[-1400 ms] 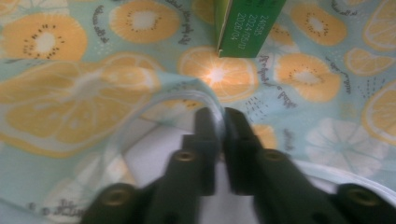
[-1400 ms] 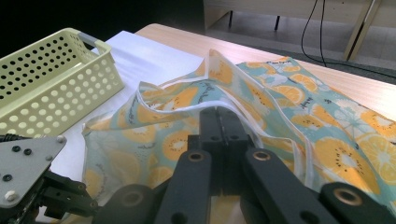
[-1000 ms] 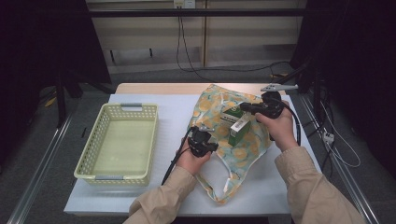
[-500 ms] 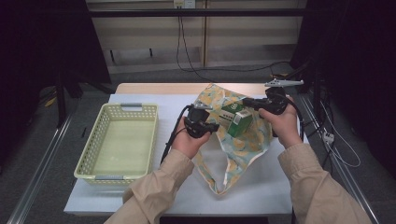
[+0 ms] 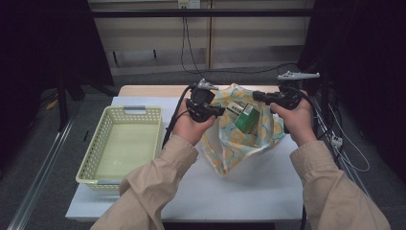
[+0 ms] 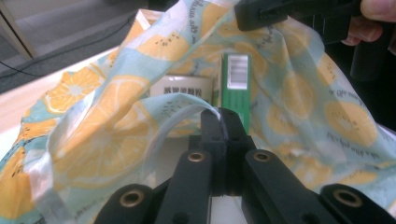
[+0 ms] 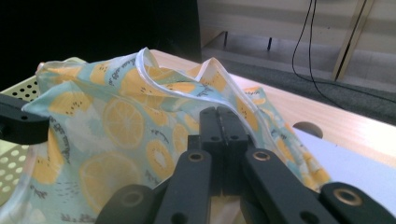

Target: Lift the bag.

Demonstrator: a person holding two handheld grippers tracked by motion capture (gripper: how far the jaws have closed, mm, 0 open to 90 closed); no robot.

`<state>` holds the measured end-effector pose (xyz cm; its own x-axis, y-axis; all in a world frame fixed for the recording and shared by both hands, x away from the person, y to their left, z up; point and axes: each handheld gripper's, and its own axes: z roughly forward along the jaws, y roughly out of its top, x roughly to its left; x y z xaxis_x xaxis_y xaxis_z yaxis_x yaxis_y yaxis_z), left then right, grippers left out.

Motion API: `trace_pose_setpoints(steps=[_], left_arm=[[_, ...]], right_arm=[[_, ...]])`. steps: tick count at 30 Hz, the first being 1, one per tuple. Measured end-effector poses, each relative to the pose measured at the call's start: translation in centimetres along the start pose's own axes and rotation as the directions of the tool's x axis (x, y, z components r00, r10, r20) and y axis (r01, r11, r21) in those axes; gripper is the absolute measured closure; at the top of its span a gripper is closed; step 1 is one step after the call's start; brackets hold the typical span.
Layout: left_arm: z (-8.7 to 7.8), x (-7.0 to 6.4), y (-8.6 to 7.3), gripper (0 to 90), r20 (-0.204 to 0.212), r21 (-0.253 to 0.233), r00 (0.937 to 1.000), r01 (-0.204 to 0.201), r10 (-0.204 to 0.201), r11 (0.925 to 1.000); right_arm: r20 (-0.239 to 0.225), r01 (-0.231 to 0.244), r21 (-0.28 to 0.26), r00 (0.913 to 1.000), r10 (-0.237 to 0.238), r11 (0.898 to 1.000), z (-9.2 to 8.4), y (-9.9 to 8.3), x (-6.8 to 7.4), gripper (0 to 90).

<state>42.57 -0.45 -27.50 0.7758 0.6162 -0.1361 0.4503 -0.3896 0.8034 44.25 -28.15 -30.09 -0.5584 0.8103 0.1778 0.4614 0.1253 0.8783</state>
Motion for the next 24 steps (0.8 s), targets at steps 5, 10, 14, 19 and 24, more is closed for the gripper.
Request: trace_pose_setpoints(steps=[5, 10, 14, 19, 24], left_arm=[[-1.1, 0.5, 2.1, 90.0, -0.012, -0.028, 0.9999, -0.005, 0.005, 0.9996], [-2.0, 0.9, 4.5, 90.0, -0.018, -0.064, 0.9998, -0.005, 0.003, 0.9980], [-2.1, 1.0, 6.0, 90.0, -0.024, -0.077, 0.9997, -0.008, 0.006, 0.9970], [-2.2, 1.1, 7.9, 90.0, -0.022, -0.095, 0.9996, -0.018, 0.016, 0.9953], [-2.9, 0.6, 10.3, 90.0, -0.035, -0.139, 0.9988, -0.039, 0.035, 0.9895]], right_arm=[[0.012, 0.012, -0.014, 0.9999, -0.012, 1.000, -0.4, 1.5, 0.0, 90.0], [0.020, 0.015, -0.027, 0.9997, -0.015, 1.000, -0.8, 2.7, -0.2, 90.0], [0.027, 0.009, -0.036, 0.9996, -0.008, 0.999, -1.1, 3.3, -0.6, 90.0], [0.036, 0.016, -0.052, 0.9993, -0.014, 0.999, -1.8, 4.7, -1.0, 90.0], [0.036, 0.023, -0.091, 0.9992, -0.020, 0.996, -2.6, 6.0, -1.2, 90.0]])
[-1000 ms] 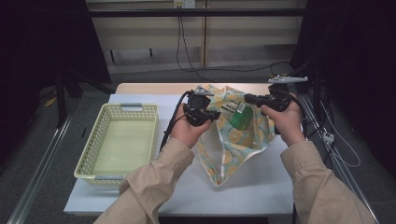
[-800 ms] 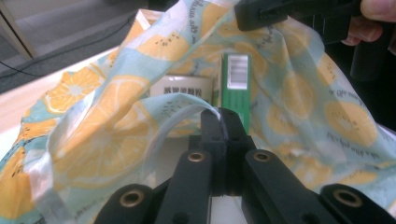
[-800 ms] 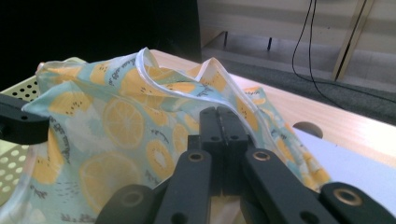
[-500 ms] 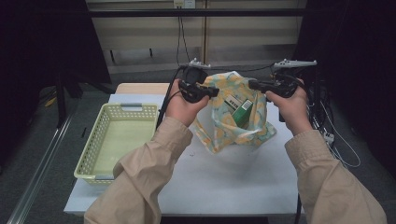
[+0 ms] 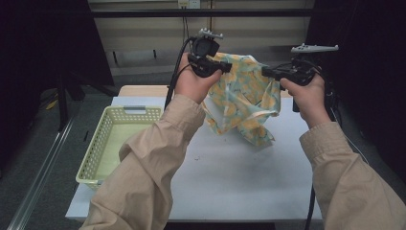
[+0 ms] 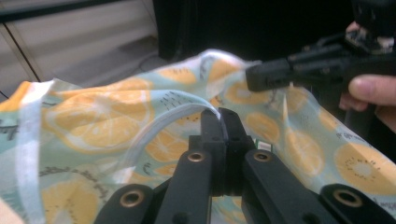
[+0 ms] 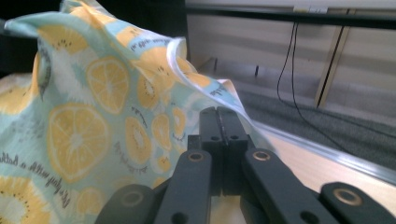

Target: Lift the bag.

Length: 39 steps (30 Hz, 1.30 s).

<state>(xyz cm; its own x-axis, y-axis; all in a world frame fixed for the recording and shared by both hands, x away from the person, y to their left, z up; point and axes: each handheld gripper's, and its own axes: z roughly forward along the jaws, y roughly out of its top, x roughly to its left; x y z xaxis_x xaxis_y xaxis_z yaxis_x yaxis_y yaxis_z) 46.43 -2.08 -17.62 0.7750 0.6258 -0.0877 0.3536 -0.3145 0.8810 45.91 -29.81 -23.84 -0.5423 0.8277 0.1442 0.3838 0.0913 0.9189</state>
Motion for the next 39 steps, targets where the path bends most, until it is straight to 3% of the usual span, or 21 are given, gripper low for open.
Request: trace_pose_setpoints(steps=[4, 13, 20, 27, 39], left_arm=[[0.0, -0.5, 0.9, 90.0, 0.013, -0.005, 0.9998, -0.017, 0.017, 0.9998], [0.8, -0.3, -0.4, 90.0, 0.016, 0.026, 0.9998, -0.010, 0.010, 0.9996], [1.6, 0.4, -2.7, 90.0, 0.024, 0.076, 0.9995, 0.017, -0.019, 0.9969], [2.6, 1.3, -5.3, 90.0, 0.019, 0.123, 0.9996, 0.019, -0.022, 0.9923], [3.6, 1.8, -8.6, 90.0, 0.031, 0.158, 0.9989, 0.030, -0.036, 0.9870]], right_arm=[[0.007, 0.008, -0.008, 0.9999, -0.008, 1.000, -0.5, 0.6, -0.1, 90.0], [-0.028, 0.006, 0.005, 0.9996, -0.006, 1.000, -0.2, -0.1, 0.4, 90.0], [-0.057, -0.007, 0.042, 0.9984, 0.009, 0.999, 1.0, -2.1, 0.9, 90.0], [-0.076, -0.018, 0.081, 0.9968, 0.024, 0.997, 2.4, -4.4, 1.2, 90.0], [-0.102, -0.030, 0.108, 0.9940, 0.041, 0.994, 3.5, -6.7, 2.1, 90.0]])
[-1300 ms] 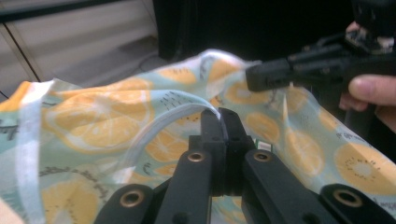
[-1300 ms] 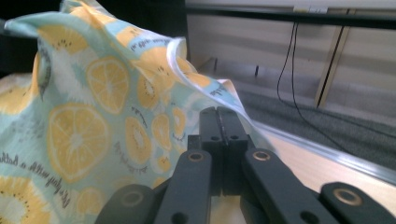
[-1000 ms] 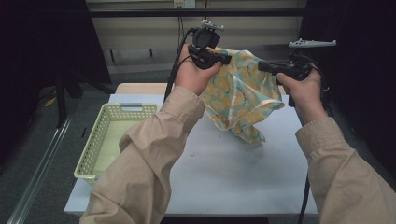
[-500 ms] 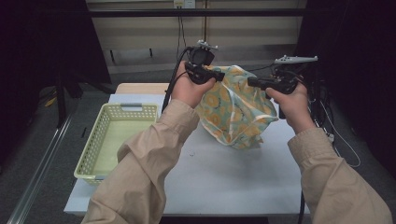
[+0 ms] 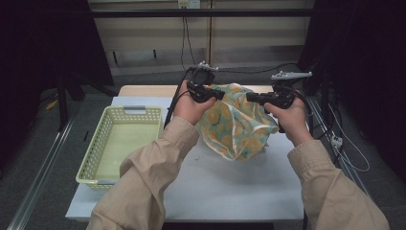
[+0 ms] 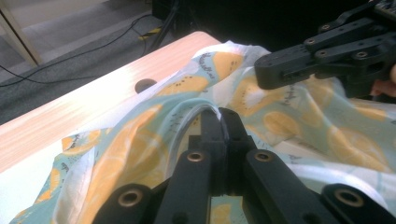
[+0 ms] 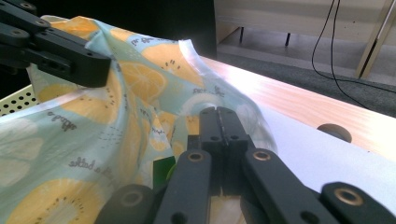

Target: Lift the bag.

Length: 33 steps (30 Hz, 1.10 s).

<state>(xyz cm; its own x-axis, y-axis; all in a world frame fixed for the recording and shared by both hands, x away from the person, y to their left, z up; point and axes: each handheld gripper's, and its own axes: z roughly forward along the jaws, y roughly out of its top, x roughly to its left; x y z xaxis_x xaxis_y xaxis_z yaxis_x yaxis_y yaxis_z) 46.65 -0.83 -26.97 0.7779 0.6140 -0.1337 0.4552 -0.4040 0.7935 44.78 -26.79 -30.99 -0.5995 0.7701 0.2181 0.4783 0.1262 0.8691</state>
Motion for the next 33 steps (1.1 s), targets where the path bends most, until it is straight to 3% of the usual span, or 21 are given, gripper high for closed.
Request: trace_pose_setpoints(steps=[3, 7, 10, 15, 24, 33], left_arm=[[0.1, 0.2, -0.9, 89.0, 0.019, -0.001, 0.9998, 0.006, -0.006, 1.0000], [-0.1, 0.3, -1.9, 74.1, 0.025, -0.004, 0.9996, -0.015, 0.015, 0.9999], [-0.8, 0.3, -2.5, 49.9, 0.025, -0.025, 0.9996, -0.014, 0.014, 0.9996], [-2.5, 0.2, -3.9, 25.2, 0.045, -0.021, 0.9984, -0.033, 0.034, 0.9992], [-5.2, 0.2, -5.8, 14.5, 0.054, -0.043, 0.9960, -0.069, 0.071, 0.9967], [-7.8, 0.6, -7.7, 12.0, 0.076, -0.042, 0.9939, -0.077, 0.080, 0.9961]], right_arm=[[-0.004, -0.006, -0.007, 1.0000, 0.006, 1.000, 0.1, -0.5, 0.2, 88.0], [-0.002, -0.003, 0.000, 1.0000, 0.003, 1.000, 0.1, -1.2, 0.5, 75.0], [0.001, -0.012, -0.015, 0.9999, 0.012, 1.000, -0.1, -1.5, 0.8, 58.0], [0.012, -0.002, -0.004, 0.9999, 0.002, 1.000, -0.9, -1.9, 1.5, 33.5], [-0.015, 0.035, 0.025, 0.9993, -0.034, 0.999, -2.2, -3.0, 2.9, 21.9], [-0.040, 0.058, 0.011, 0.9975, -0.058, 0.998, -3.9, -3.2, 4.1, 21.7]])
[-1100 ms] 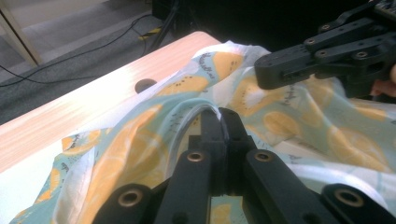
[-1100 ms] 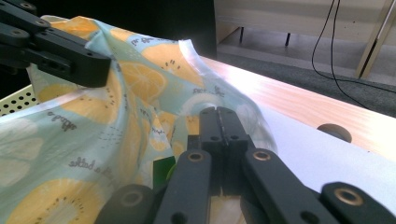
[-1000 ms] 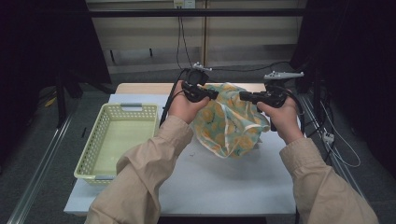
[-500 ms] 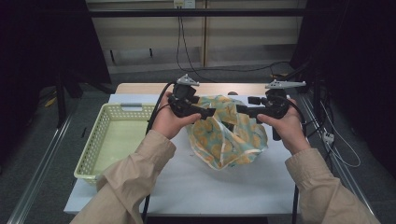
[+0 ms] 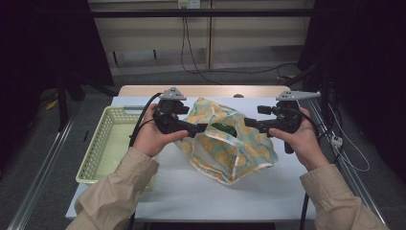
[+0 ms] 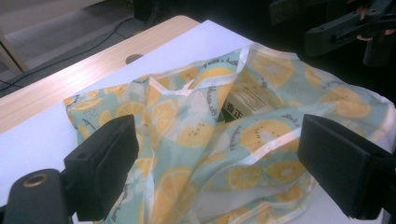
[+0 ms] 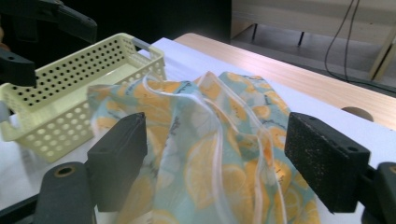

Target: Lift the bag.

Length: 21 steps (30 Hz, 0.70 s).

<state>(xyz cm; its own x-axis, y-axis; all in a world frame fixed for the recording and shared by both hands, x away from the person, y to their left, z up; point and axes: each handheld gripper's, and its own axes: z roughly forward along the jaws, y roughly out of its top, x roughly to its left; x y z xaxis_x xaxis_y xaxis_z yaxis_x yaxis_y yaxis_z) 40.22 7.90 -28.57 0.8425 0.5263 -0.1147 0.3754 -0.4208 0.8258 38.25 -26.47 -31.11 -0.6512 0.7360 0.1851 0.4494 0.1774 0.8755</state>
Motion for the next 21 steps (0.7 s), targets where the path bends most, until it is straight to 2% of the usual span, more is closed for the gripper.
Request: trace_pose_setpoints(steps=[6, 9, 15, 21], left_arm=[[-1.1, 0.0, -1.6, 10.8, 0.011, -0.015, 0.9999, 0.000, 0.000, 0.9999], [-1.7, 0.0, -2.3, 10.2, 0.015, -0.008, 0.9999, -0.007, 0.007, 0.9999], [-2.7, 0.1, -3.9, 9.1, 0.031, -0.036, 0.9993, 0.020, -0.019, 0.9992], [-3.6, 0.3, -5.7, 9.1, 0.031, -0.032, 0.9990, 0.033, -0.032, 0.9990]], right_arm=[[0.000, 0.002, 0.010, 1.0000, -0.002, 1.000, -1.0, -1.0, 0.1, 21.7], [0.002, -0.005, 0.017, 1.0000, 0.005, 1.000, -1.4, -1.8, 0.2, 21.8], [-0.002, -0.012, 0.002, 0.9999, 0.012, 1.000, -2.4, -3.0, 0.2, 21.3], [-0.002, -0.023, 0.014, 0.9997, 0.023, 1.000, -3.2, -4.4, 0.1, 20.8]])
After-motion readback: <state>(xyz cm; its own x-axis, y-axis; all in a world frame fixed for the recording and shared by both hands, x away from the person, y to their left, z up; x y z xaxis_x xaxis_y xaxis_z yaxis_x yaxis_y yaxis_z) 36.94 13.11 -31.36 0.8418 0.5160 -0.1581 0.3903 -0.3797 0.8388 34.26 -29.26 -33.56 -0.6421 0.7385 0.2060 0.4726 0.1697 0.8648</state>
